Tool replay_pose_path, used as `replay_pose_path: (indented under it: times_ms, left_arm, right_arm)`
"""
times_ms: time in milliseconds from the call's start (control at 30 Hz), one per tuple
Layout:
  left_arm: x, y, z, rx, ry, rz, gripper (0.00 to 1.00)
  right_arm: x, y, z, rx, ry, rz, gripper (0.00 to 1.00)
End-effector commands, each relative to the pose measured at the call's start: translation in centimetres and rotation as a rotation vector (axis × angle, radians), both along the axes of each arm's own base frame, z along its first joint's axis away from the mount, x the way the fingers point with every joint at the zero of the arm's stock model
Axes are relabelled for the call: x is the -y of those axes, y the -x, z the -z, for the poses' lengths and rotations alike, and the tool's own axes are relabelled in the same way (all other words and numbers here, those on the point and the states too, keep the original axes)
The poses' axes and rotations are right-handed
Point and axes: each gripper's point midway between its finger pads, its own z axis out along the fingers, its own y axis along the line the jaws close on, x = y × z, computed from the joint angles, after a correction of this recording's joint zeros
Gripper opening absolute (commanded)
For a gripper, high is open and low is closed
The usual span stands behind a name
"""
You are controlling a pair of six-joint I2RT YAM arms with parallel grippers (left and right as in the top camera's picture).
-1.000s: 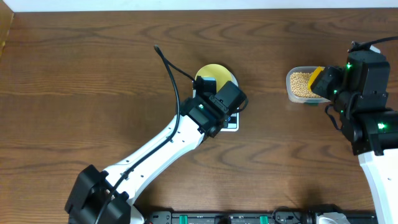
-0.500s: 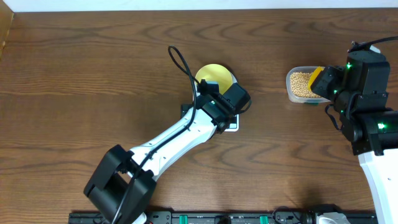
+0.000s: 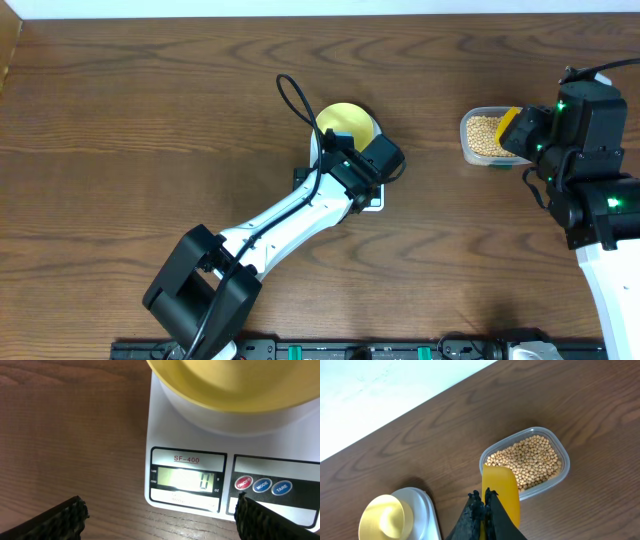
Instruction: Scoop item into bowl and weigh 50g on scale
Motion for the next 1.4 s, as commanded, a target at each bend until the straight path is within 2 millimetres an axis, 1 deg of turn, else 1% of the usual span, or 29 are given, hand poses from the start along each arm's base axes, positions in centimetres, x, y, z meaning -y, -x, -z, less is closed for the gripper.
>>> replay_pose_path:
  times_ms: [0, 300, 633, 900, 1067, 1367]
  left_arm:
    - [-0.5, 0.0, 0.5, 0.0, -0.028, -0.012, 0.96]
    - [-0.4, -0.1, 0.5, 0.008, -0.027, -0.01, 0.96]
    - [0.1, 0.3, -0.2, 0.09, -0.072, -0.025, 0.96]
    - [-0.5, 0.8, 0.2, 0.106, -0.081, -0.073, 0.96]
    - [-0.7, 0.9, 1.4, 0.114, -0.07, -0.081, 0.96]
    - [-0.2, 0.5, 1.6, 0.134, -0.046, -0.082, 0.97]
  right_arm:
    - [0.2, 0.0, -1.2, 0.03, -0.002, 0.006, 0.01]
    - [0.2, 0.0, -1.2, 0.03, -0.002, 0.006, 0.01]
    - [0.2, 0.0, -1.2, 0.03, -0.002, 0.006, 0.01]
    - [0.2, 0.1, -1.2, 0.028, -0.002, 0.006, 0.01]
    - [0.2, 0.1, -1.2, 0.028, -0.003, 0.005, 0.01]
    - [-0.2, 0.1, -1.1, 0.026, -0.016, -0.013, 0.01]
